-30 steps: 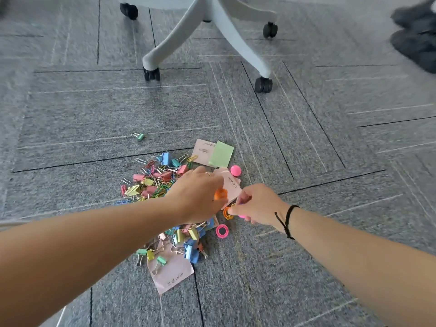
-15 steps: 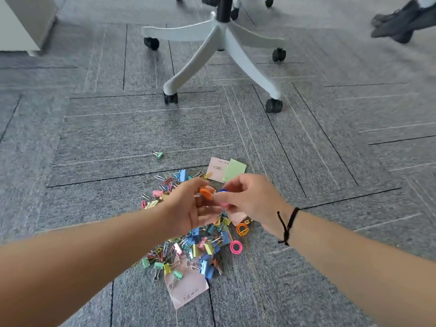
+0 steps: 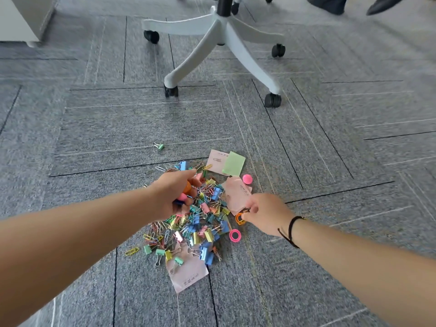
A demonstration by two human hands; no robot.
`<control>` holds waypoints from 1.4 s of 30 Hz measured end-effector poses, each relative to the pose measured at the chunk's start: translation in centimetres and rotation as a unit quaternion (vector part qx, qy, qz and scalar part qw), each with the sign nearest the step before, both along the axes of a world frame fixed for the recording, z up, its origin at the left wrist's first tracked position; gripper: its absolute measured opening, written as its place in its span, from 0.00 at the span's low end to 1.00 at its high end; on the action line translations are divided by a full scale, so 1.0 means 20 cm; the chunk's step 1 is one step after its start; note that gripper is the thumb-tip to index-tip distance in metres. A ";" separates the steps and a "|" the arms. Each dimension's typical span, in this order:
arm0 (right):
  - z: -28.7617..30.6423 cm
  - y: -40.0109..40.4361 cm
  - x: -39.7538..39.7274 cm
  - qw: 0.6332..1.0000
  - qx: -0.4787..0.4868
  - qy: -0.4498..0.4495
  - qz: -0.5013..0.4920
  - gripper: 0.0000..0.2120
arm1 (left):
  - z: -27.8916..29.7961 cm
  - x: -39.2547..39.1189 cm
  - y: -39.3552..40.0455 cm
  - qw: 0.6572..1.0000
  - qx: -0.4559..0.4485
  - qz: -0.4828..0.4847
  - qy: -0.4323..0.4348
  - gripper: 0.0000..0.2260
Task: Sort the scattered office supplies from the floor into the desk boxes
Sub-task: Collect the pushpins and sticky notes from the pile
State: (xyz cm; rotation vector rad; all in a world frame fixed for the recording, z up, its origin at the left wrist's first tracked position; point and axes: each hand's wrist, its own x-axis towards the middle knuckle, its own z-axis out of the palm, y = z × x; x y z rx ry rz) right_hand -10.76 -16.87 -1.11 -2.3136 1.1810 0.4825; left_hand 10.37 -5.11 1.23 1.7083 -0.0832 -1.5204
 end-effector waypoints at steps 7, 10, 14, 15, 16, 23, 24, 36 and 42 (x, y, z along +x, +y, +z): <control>-0.11 0.07 -0.01 0.996 -0.044 0.026 0.076 0.07 | 0.01 -0.04 -0.01 1.000 -0.010 -0.028 0.007 0.14; -0.13 0.06 -0.04 0.996 -0.022 0.003 0.089 0.07 | 0.00 -0.02 0.00 0.999 -0.016 -0.023 0.018 0.15; -0.12 0.03 -0.08 0.997 0.004 -0.011 0.079 0.07 | 0.00 0.01 0.01 1.000 -0.014 -0.002 0.011 0.18; -0.11 0.03 -0.08 0.997 0.006 -0.008 0.076 0.06 | 0.01 0.01 0.01 1.000 -0.011 0.000 0.003 0.19; -0.10 0.03 -0.08 0.997 0.005 -0.008 0.073 0.06 | 0.00 0.02 0.01 1.000 -0.007 0.000 -0.004 0.20; -0.07 0.09 -0.01 1.000 -0.025 0.000 0.013 0.13 | 0.01 0.02 0.01 1.000 -0.002 -0.002 -0.001 0.24; -0.08 0.10 0.01 0.999 -0.032 0.008 0.012 0.13 | 0.02 0.01 0.01 1.000 -0.002 -0.003 -0.006 0.24; -0.07 0.05 -0.04 0.998 0.031 -0.052 0.018 0.09 | 0.01 0.04 0.01 0.999 -0.001 0.027 -0.017 0.24; -0.04 0.12 -0.08 0.986 -0.038 -0.105 0.127 0.03 | -0.02 0.02 -0.01 0.999 0.007 0.017 -0.026 0.24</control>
